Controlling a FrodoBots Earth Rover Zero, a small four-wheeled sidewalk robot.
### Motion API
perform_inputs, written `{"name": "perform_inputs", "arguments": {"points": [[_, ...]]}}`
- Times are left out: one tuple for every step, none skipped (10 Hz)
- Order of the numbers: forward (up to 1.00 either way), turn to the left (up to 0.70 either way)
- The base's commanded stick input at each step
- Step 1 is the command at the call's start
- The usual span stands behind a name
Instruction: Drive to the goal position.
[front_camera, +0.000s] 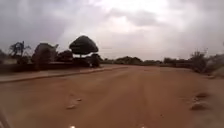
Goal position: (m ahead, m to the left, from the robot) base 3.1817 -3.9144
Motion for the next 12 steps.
{"name": "perform_inputs", "arguments": {"points": [[0.5,0.0],[0.5,0.0],[0.5,0.0],[0.5,0.0],[0.5,0.0],[0.5,0.0],[0.5,0.0],[0.5,0.0],[0.5,0.0],[0.5,0.0],[0.5,0.0],[0.5,0.0]]}}
